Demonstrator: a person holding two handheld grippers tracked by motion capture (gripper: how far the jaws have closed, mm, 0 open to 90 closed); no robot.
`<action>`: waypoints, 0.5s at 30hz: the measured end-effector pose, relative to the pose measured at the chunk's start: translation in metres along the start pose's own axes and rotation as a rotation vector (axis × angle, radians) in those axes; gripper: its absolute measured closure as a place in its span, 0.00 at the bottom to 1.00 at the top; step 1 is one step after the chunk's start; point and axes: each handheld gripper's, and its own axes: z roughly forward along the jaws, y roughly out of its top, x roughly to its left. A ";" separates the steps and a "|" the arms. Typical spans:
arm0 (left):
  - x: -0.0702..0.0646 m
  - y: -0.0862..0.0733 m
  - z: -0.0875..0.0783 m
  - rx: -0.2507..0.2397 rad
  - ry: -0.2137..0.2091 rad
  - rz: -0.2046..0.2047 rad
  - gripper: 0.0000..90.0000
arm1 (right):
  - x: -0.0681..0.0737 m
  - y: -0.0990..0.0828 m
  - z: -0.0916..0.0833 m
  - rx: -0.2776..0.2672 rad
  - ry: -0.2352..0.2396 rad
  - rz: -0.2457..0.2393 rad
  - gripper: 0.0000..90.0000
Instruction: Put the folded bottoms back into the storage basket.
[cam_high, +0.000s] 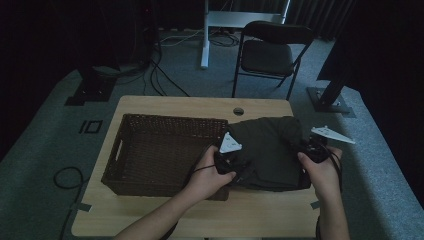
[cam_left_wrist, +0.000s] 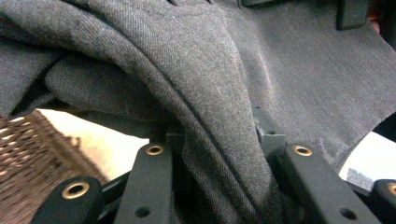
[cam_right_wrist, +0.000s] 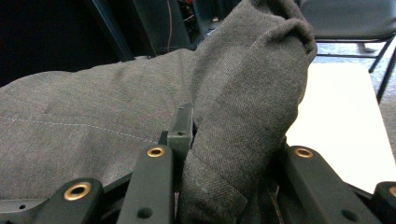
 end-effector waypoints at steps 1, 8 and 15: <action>0.002 0.000 -0.003 0.001 0.005 0.005 0.75 | 0.003 0.001 0.002 -0.003 0.006 0.001 0.74; 0.020 -0.003 -0.026 -0.013 0.021 -0.017 0.75 | 0.024 0.011 0.016 0.000 0.042 -0.012 0.74; 0.033 -0.005 -0.041 -0.020 0.035 -0.026 0.75 | 0.042 0.019 0.029 0.005 0.065 -0.030 0.74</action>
